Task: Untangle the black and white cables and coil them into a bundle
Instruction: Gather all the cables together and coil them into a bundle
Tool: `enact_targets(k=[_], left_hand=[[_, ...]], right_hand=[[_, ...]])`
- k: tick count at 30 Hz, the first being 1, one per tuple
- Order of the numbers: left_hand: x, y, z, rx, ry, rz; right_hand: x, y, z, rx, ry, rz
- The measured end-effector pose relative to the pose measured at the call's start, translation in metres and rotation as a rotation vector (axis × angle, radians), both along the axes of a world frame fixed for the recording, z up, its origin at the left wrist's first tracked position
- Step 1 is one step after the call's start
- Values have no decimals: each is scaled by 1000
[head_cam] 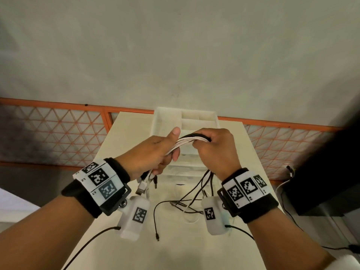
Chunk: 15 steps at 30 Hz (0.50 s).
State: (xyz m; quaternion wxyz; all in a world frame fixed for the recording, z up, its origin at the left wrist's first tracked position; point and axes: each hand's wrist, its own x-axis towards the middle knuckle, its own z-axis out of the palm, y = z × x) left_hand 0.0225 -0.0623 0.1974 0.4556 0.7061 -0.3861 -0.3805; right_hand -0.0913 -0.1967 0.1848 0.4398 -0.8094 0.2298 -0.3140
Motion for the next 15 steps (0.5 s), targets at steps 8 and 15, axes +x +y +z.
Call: enact_targets(k=[8,15], left_hand=[[5,-1,-9,-141,152,127],[13,-7,-10,-253,392,318]], right_hand=[[-22,-17,-3,263,98,257],[-34,-29,-13,144,60,234]])
